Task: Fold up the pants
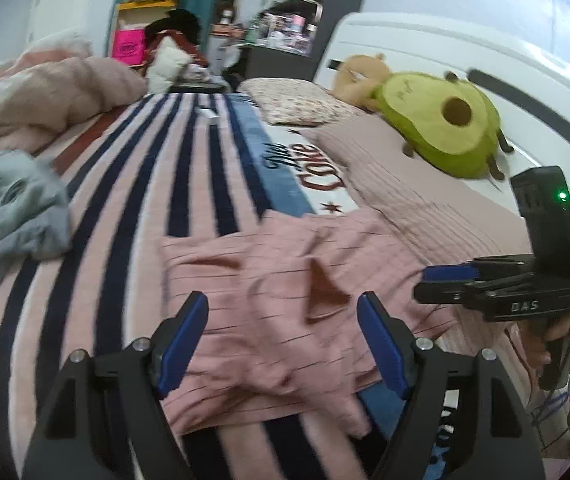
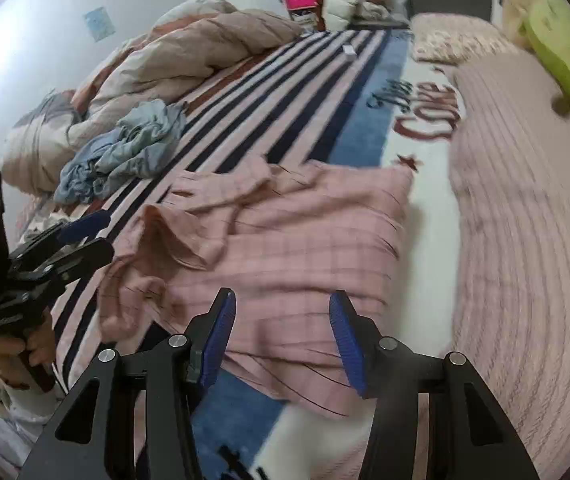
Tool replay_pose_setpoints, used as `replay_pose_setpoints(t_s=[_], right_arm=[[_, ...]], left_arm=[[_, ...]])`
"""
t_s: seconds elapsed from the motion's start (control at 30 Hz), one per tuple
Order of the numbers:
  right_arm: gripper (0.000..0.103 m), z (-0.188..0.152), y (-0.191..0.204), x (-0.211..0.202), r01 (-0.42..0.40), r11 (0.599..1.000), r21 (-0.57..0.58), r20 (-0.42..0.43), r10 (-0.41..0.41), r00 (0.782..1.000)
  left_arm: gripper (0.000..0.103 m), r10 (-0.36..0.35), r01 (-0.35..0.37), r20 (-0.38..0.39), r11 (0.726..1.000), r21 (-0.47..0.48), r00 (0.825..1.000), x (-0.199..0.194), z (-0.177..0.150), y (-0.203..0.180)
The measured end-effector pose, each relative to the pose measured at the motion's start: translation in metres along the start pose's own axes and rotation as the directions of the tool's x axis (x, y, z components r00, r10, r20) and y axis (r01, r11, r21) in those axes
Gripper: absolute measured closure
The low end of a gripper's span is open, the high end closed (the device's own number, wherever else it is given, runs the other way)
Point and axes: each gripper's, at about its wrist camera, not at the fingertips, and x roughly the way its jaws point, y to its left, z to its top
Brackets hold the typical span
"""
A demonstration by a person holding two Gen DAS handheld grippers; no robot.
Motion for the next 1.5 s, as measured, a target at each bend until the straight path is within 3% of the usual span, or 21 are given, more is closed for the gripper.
replay_pose_setpoints(t_s=[0.17, 0.2, 0.27, 0.4, 0.53, 0.6, 0.63, 0.7, 0.77, 0.87, 0.97, 1.13, 1.23, 1.37, 1.5], right_arm=[[0.059, -0.006, -0.009, 0.005, -0.033, 0.999, 0.010, 0.024, 0.033, 0.999], [0.058, -0.006, -0.009, 0.005, -0.037, 0.999, 0.007, 0.029, 0.037, 0.999], [0.058, -0.006, -0.008, 0.004, -0.047, 0.999, -0.002, 0.035, 0.047, 0.998], [0.059, -0.008, -0.011, 0.002, -0.056, 0.998, 0.001, 0.041, 0.056, 0.998], [0.059, -0.010, -0.014, 0.002, -0.059, 0.998, 0.013, 0.040, 0.058, 0.998], [0.059, -0.009, -0.014, 0.002, -0.057, 0.998, 0.017, 0.038, 0.057, 0.998], [0.059, -0.009, -0.014, 0.003, -0.055, 0.998, 0.018, 0.037, 0.054, 0.998], [0.059, -0.007, -0.013, 0.002, -0.048, 0.999, 0.018, 0.037, 0.048, 0.998], [0.059, -0.005, -0.014, 0.003, -0.041, 0.999, 0.021, 0.039, 0.040, 0.998], [0.059, -0.001, -0.014, 0.006, -0.022, 0.999, 0.028, 0.048, 0.021, 0.999], [0.059, 0.002, -0.017, 0.012, 0.004, 1.000, 0.030, 0.044, -0.005, 0.999], [0.059, -0.005, -0.015, 0.019, 0.051, 0.999, -0.012, 0.016, -0.051, 0.999], [0.058, -0.017, -0.017, 0.024, 0.091, 0.995, -0.032, -0.030, -0.092, 0.995], [0.058, -0.032, -0.026, 0.027, 0.071, 0.997, -0.011, -0.069, -0.071, 0.995], [0.058, -0.034, -0.022, 0.025, 0.093, 0.995, -0.026, -0.099, -0.095, 0.991]], left_arm=[[0.032, 0.141, -0.135, -0.076, 0.987, 0.084, 0.987, 0.037, 0.004, -0.018], [0.037, 0.171, -0.163, -0.091, 0.983, 0.085, 0.981, 0.043, 0.004, -0.015], [0.073, 0.229, -0.222, -0.107, 0.972, 0.081, 0.967, 0.050, 0.004, -0.007], [0.083, 0.299, -0.301, -0.091, 0.954, -0.004, 0.950, 0.044, 0.007, 0.024], [0.083, 0.440, -0.447, -0.082, 0.886, -0.121, 0.894, 0.030, 0.009, 0.068], [0.083, 0.463, -0.475, -0.108, 0.865, -0.161, 0.880, 0.026, 0.007, 0.086], [0.082, 0.453, -0.468, -0.116, 0.866, -0.179, 0.884, 0.024, 0.006, 0.094], [0.073, 0.400, -0.413, -0.105, 0.889, -0.196, 0.910, 0.018, 0.006, 0.098], [0.040, 0.356, -0.363, -0.074, 0.915, -0.174, 0.932, 0.012, 0.009, 0.089], [0.035, 0.247, -0.251, -0.049, 0.964, -0.088, 0.968, 0.013, 0.011, 0.064], [0.035, 0.179, -0.182, -0.077, 0.982, -0.040, 0.981, 0.025, 0.011, 0.043], [0.035, 0.227, -0.226, -0.146, 0.974, 0.022, 0.963, 0.054, 0.002, 0.031], [0.032, 0.263, -0.268, -0.170, 0.964, -0.003, 0.950, 0.065, -0.003, 0.044], [0.032, 0.292, -0.298, -0.165, 0.954, -0.017, 0.942, 0.064, -0.005, 0.050], [0.032, 0.397, -0.400, -0.138, 0.916, 0.003, 0.907, 0.050, -0.001, 0.060]])
